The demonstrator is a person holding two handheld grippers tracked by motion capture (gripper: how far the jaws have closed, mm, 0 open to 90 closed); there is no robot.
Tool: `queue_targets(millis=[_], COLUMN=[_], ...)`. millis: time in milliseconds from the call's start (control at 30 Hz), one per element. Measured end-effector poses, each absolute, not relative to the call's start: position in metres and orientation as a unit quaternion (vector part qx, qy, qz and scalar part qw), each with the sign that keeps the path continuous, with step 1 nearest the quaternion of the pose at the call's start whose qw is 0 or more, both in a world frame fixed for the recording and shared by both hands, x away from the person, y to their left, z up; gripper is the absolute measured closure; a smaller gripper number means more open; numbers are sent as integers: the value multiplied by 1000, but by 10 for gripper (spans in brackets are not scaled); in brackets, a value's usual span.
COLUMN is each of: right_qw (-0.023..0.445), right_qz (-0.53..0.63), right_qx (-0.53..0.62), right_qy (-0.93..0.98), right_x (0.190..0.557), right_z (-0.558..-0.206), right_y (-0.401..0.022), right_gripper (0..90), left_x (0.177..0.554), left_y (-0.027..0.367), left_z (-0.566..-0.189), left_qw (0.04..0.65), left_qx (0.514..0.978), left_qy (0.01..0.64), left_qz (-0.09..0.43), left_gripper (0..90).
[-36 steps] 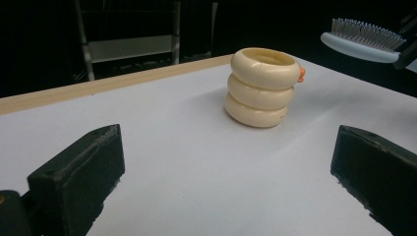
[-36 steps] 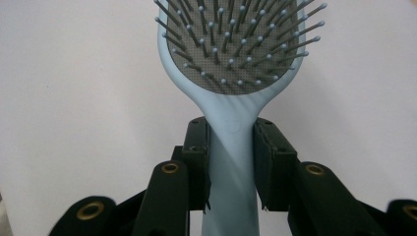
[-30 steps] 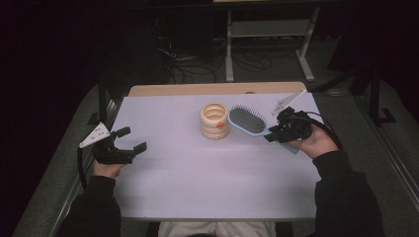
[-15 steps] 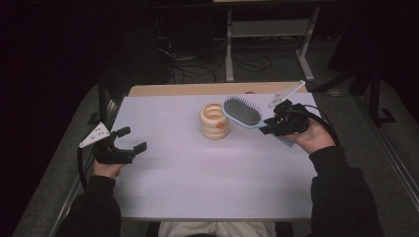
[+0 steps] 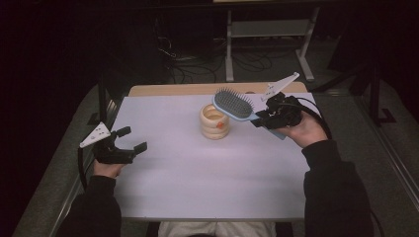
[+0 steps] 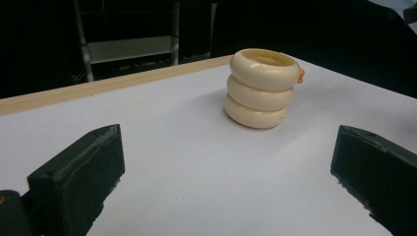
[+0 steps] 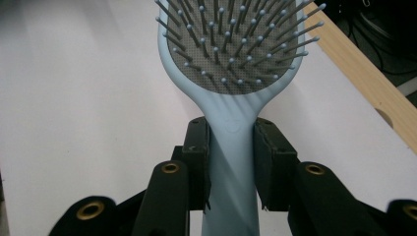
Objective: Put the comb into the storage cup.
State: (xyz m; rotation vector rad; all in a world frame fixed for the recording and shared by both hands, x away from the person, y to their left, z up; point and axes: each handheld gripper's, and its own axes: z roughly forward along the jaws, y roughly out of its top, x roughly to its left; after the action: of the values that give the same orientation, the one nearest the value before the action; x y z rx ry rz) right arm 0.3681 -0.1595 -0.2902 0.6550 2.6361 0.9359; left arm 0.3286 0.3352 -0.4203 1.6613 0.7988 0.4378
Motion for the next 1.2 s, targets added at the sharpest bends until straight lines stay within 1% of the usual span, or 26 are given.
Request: queue_targets(millis=[333, 800, 900, 1000, 1200], right_qw=[133, 147, 149, 150, 153], right_qz=[325, 330, 330, 331, 325], right_qx=[211, 196, 194, 192, 191], right_qy=[912, 911, 912, 912, 914], right_x=[375, 377, 378, 379, 380], right_z=[-283, -272, -272, -272, -272], right_y=[-143, -122, -118, -115, -108], right_gripper=[684, 684, 684, 683, 684], left_x=[331, 332, 332, 331, 335], left_y=[331, 326, 325, 321, 310], left_z=[-421, -422, -419, -417, -408], left_qw=[571, 570, 576, 577, 578], left_qx=[726, 733, 728, 726, 734], left_qy=[340, 330, 329, 323, 306], left_qz=[177, 173, 173, 189, 184], left_gripper=[0, 0, 0, 0, 0])
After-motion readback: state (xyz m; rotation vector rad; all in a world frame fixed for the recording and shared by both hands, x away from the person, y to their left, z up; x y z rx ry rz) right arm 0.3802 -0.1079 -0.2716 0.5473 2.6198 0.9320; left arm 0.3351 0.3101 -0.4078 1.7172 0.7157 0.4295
